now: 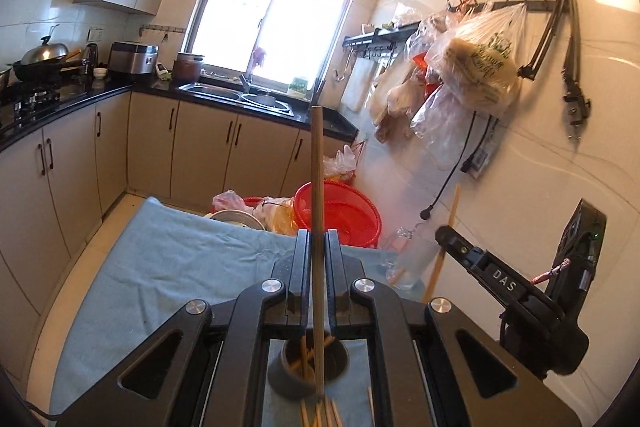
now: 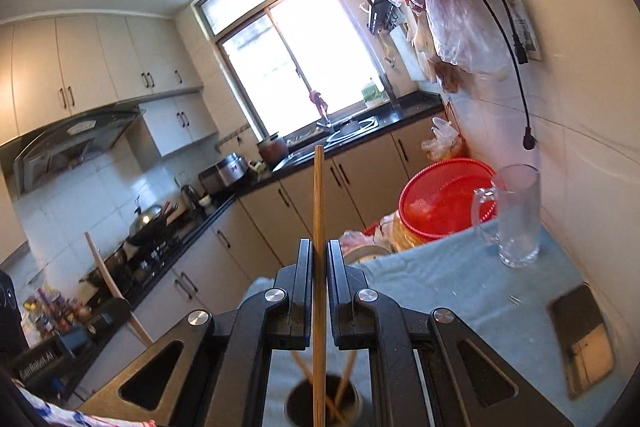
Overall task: Organize utensils
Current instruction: 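Raise both chopsticks upright and lower them into the black holder, then open both tools to drop the chopsticks into the holder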
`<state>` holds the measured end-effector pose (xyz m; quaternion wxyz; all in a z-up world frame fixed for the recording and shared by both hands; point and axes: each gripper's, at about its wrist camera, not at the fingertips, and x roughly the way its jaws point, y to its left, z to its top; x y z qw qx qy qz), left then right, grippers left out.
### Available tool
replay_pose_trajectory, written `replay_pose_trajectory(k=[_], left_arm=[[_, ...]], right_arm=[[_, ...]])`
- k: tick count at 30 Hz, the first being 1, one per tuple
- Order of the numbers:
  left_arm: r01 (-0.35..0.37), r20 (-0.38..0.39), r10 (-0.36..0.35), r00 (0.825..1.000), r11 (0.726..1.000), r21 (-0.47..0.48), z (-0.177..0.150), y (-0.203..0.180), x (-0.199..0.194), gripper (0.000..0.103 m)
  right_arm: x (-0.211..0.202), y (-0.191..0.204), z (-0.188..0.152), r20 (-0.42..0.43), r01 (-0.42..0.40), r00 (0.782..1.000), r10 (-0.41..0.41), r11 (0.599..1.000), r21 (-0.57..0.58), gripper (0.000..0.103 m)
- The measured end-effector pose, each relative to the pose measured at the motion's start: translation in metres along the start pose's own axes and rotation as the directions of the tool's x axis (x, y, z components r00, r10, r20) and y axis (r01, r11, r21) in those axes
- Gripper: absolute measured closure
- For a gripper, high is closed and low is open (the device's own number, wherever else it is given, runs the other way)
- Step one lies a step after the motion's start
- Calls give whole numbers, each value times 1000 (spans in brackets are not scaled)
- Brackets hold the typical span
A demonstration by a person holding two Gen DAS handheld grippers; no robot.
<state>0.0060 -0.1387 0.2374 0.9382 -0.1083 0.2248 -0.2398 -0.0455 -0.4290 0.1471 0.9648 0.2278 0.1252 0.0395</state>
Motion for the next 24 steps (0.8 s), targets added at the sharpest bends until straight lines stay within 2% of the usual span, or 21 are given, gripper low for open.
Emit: replay_pose_trajectory(k=[4,7,11,15,19,21,23,24], left_arm=[[-15,-14,15,1000,1000,8,0,1,34,97],[-23,-27,23,999,1000,14,-5,4,54,97],[-36,-79,38,996,999,27,-18,8,78,97],[-40,-98,43,994,999,27,-26,10,82,97],[-58,-86,60,994,998,28,-28,10,74,97],[-55,-92,56,994,998,22,-28,10,69,97],[-60,-97,61,993,998,17,-30,10,65,96],[-63,-99,64,993,998,14,-30,11,62,96]], right_arm=[[25,6,-2,26,14,1000,-13,1000,-23,96],[43,12,-8,43,54,998,-50,995,-86,96],[60,8,-23,17,78,997,-76,990,-115,96],[68,1,-35,-29,78,996,-82,989,-122,96],[68,1,-43,-56,69,995,-77,989,-132,95],[67,0,-45,-70,64,995,-73,990,-126,91],[62,1,-45,-77,60,995,-69,991,-116,80],[60,2,-45,-74,61,995,-70,991,-117,79]])
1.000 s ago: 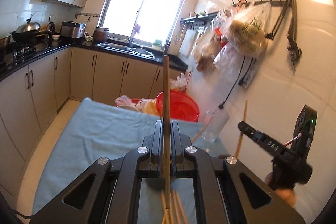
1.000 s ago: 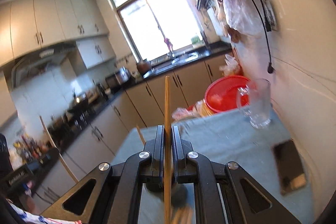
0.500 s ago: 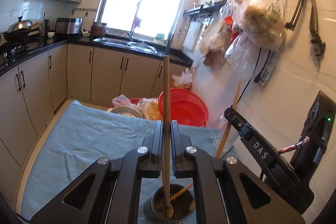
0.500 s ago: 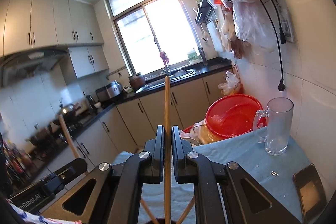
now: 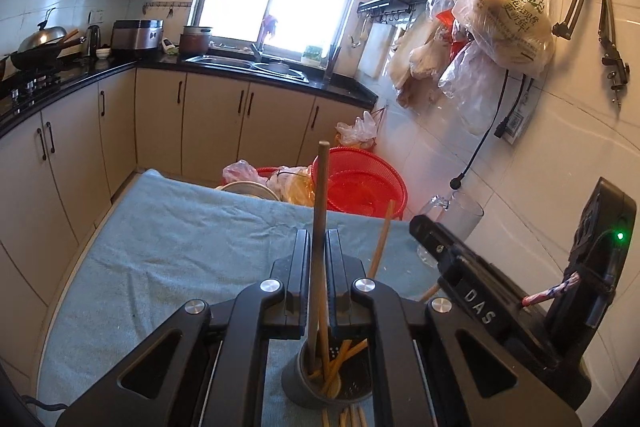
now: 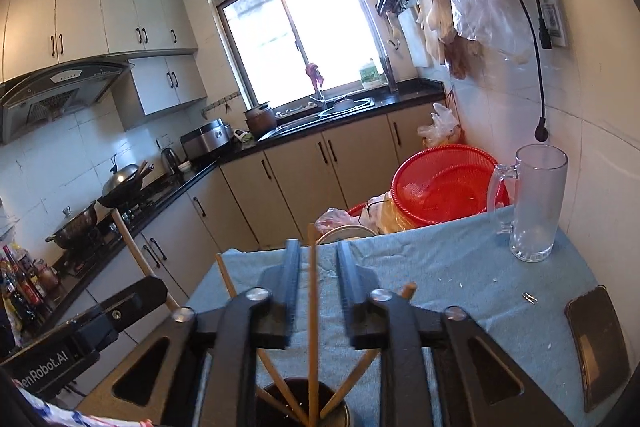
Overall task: Organize utensils
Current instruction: 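Open both tools to drop the chopsticks into the holder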
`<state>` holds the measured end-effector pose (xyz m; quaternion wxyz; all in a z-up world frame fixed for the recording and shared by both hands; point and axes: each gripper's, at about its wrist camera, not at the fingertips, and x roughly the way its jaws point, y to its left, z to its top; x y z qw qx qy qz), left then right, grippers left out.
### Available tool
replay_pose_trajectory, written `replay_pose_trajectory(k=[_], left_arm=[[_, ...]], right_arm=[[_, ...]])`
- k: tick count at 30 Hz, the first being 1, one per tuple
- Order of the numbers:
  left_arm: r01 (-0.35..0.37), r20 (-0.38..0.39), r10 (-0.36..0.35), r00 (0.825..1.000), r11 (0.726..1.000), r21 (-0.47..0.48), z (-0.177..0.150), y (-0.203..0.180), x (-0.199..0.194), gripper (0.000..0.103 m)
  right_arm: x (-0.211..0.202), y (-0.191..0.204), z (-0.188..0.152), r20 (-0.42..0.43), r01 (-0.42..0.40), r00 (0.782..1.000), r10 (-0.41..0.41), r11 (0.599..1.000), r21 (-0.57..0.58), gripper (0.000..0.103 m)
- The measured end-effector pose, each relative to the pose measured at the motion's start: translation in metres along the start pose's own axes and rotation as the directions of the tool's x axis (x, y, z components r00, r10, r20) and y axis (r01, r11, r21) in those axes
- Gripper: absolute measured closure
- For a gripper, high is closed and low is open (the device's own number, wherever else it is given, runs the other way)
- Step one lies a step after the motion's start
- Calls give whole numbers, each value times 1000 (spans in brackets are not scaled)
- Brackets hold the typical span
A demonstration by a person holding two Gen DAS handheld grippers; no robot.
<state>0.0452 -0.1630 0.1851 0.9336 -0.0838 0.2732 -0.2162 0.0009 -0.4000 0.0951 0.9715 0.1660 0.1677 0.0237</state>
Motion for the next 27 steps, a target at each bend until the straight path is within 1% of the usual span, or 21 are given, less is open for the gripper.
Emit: replay_pose_trajectory(k=[3,6,8,9,10,11,12,14,16,18,19,20,22,23,25,26,27], left_arm=[[-8,-6,8,1000,1000,-11,-4,2,-11,95],[-25,-5,25,1000,999,-24,-7,5,-28,92],[-33,1,33,999,999,-35,-9,8,-41,80],[-39,10,40,999,998,-41,-12,10,-51,77],[-45,15,46,999,998,-43,-14,12,-58,74],[-53,23,54,998,998,-44,-17,14,-67,73],[-58,28,59,998,997,-45,-19,15,-72,72],[-71,32,73,997,996,-45,-25,19,-85,66],[-83,22,84,996,995,-50,-34,24,-96,64],[-85,3,85,996,995,-61,-43,30,-103,64],[-84,-12,83,996,994,-70,-50,34,-107,63],[-84,-31,82,996,994,-74,-58,37,-110,62],[-82,-68,77,995,994,-67,-75,40,-110,62],[-80,-99,74,992,995,-55,-86,41,-108,62],[-81,-162,75,984,996,-33,-105,42,-99,62],[-79,-204,73,976,997,-20,-117,41,-92,62],[-73,-238,69,969,997,-9,-128,40,-86,62]], right_arm=[[-14,6,3,13,1,1000,-1,1000,-17,78],[-37,9,8,39,-8,999,9,1000,-17,71],[-54,9,12,61,-8,998,9,1000,-18,64],[-62,9,13,73,-6,997,7,1000,-19,62],[-75,10,14,90,-1,996,4,1000,-24,58],[-85,9,14,100,4,995,-1,1000,-27,53],[-95,8,13,108,12,994,-9,999,-30,52],[-110,6,10,110,25,994,-21,999,-36,46],[-123,2,3,96,46,995,-41,998,-44,45],[-133,-6,-8,64,66,996,-63,996,-51,41],[-136,-13,-16,31,78,997,-76,996,-53,38],[-137,-19,-25,-1,87,996,-87,995,-52,38],[-134,-37,-48,-108,96,989,-101,994,-52,38],[-131,-44,-59,-156,94,983,-101,994,-52,38],[-121,-60,-89,-279,96,954,-110,993,-63,38],[-117,-66,-101,-329,102,937,-119,992,-68,41],[-112,-72,-116,-384,103,915,-122,992,-70,43]])
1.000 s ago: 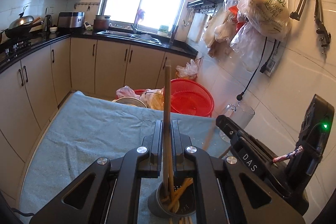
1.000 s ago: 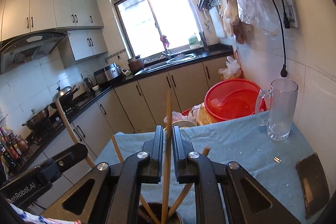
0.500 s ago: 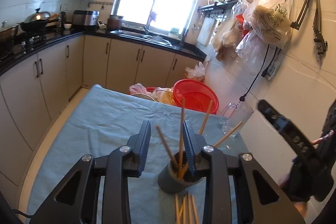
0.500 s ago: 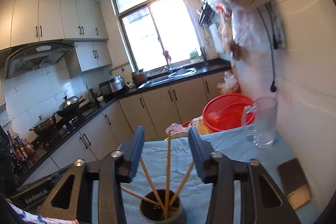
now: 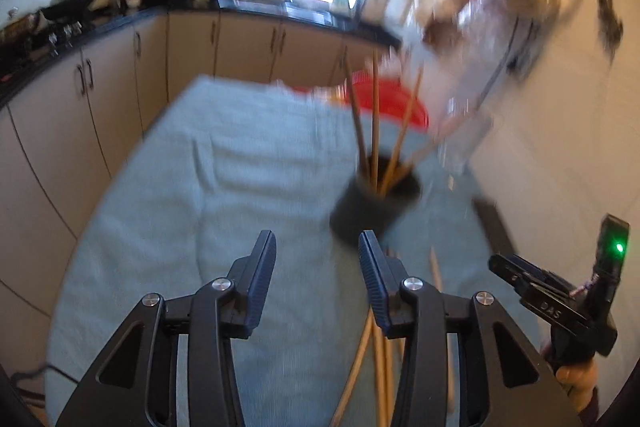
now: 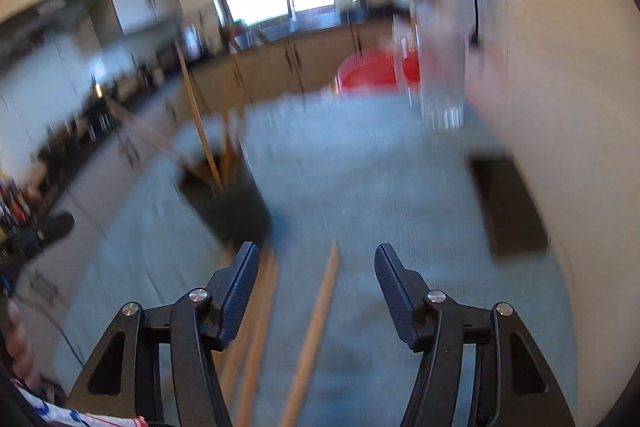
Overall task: Organize utensils
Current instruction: 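Open both tools to drop the chopsticks into the holder, then grasp a third chopstick with the left tool while the right tool grasps one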
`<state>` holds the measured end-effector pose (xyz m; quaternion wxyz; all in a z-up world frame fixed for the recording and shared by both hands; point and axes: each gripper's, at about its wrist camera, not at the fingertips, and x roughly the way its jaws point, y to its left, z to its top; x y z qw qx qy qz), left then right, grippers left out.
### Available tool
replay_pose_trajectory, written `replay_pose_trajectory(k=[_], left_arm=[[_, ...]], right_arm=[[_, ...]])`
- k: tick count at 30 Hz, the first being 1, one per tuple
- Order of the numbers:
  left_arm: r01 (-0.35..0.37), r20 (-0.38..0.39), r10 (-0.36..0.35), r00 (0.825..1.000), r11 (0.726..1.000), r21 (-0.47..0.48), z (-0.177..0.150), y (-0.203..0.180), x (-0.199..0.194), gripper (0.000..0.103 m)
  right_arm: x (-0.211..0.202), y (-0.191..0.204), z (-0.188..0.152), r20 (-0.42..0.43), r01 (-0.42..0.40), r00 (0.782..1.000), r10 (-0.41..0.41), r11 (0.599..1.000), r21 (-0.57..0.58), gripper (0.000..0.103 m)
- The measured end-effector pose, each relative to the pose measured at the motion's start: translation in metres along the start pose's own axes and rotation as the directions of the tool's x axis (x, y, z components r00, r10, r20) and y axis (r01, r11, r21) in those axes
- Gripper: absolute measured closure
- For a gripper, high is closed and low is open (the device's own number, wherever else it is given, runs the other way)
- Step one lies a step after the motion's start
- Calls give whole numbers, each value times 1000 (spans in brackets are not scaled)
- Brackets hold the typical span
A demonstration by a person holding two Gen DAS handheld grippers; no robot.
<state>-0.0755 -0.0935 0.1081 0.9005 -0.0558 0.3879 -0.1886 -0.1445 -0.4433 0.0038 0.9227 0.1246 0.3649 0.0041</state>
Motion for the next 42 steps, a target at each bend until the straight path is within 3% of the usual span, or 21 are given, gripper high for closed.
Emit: replay_pose_trajectory(k=[4,10,12,17,21,24,26,28,32,35,38,42], left_arm=[[31,-128,-17,992,994,108,-35,-15,28,62],[102,-242,-48,969,971,216,-76,-32,46,63],[118,-272,-45,961,959,258,-86,-42,51,68],[94,-327,15,945,945,314,-96,-55,67,95],[75,-328,22,944,957,279,-93,-51,72,96],[39,-321,35,946,974,223,-88,-44,74,96],[12,-318,51,947,981,193,-88,-38,73,95],[-20,-319,69,945,988,153,-88,-29,70,95],[-98,-328,107,939,994,46,-93,-5,53,95],[-114,-347,105,932,993,-7,-99,9,42,95],[-92,-381,84,921,996,-4,-103,12,33,95],[-59,-403,75,912,997,51,-100,4,30,93]], right_arm=[[21,-12,-29,-119,2,993,-2,1000,-1,52],[23,-14,-46,-144,-8,990,4,1000,-30,56],[25,-10,-50,-153,-13,988,7,999,-35,56],[35,5,-57,-178,0,984,-13,997,-73,59],[44,15,-58,-192,37,980,-59,992,-117,66],[49,21,-55,-179,73,979,-101,985,-157,77],[52,22,-53,-175,103,976,-133,980,-171,93],[51,16,-51,-186,110,973,-137,983,-147,96],[41,-5,-55,-198,157,965,-171,984,-84,96],[25,-24,-65,-206,191,958,-197,980,-48,96],[13,-37,-72,-220,179,959,-178,984,-16,96],[5,-47,-73,-255,97,962,-94,995,3,90]])
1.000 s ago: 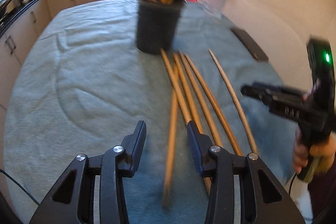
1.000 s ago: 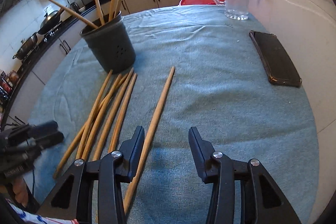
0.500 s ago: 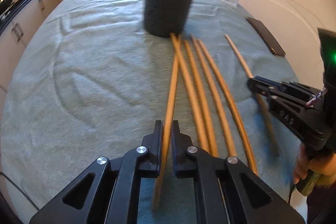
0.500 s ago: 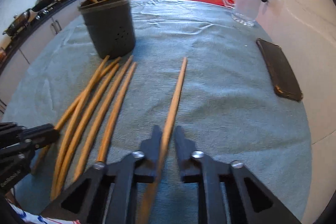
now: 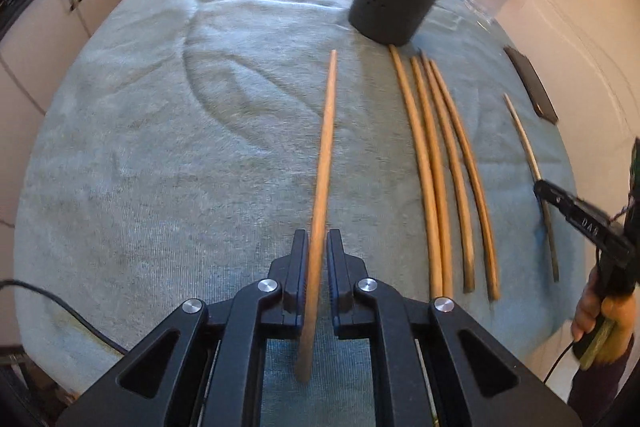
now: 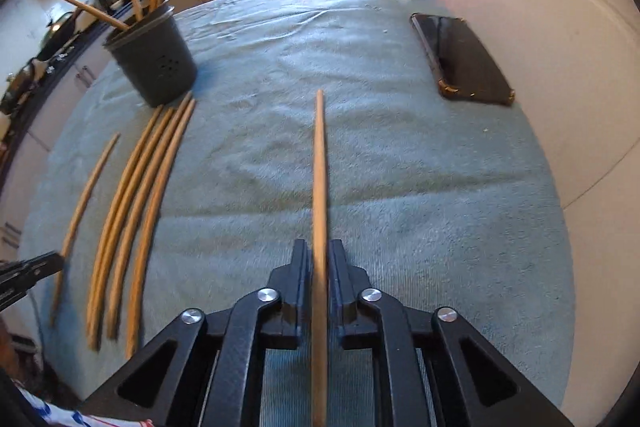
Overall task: Organize utensils
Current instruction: 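Grasp a third chopstick with the left tool while the right tool grasps one, then lift both held chopsticks upright and carry them over the black holder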
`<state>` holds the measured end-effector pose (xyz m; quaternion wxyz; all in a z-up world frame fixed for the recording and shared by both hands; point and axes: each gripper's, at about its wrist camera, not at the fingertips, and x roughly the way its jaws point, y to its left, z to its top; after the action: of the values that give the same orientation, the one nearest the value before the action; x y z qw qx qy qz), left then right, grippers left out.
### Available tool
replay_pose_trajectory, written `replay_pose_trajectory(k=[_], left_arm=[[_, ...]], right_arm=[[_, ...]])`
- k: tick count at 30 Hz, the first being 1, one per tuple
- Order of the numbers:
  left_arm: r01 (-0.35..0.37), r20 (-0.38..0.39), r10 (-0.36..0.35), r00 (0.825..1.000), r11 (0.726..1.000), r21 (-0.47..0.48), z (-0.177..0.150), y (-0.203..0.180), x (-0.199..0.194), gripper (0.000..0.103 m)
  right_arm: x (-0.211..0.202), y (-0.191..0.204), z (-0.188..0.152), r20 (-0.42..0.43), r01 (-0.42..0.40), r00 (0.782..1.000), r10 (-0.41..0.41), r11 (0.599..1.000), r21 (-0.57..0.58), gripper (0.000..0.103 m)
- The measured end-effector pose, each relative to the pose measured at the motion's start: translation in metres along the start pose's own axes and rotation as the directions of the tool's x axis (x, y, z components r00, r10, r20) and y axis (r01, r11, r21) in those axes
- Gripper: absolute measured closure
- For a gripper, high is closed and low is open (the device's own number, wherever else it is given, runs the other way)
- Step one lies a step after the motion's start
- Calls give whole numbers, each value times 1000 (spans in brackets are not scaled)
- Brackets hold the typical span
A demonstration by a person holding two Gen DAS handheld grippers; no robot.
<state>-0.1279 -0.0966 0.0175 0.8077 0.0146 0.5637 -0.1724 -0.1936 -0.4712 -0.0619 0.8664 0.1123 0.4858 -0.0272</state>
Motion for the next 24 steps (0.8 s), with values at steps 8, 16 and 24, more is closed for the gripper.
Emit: replay_pose_trajectory(k=[8,16,24], left_arm=[[-46,-16,50,999,986,162,31,-23,12,75],[-62,-100,83,992,980,190,67,-19,39,81],[-52,-156,88,984,975,218,91,-24,50,81]], right_arm=[[10,-2,18,-82,-4,997,1,1000,-29,89],[29,0,51,-171,15,985,-24,998,-54,89],[51,2,88,-280,40,958,-61,996,-82,89]])
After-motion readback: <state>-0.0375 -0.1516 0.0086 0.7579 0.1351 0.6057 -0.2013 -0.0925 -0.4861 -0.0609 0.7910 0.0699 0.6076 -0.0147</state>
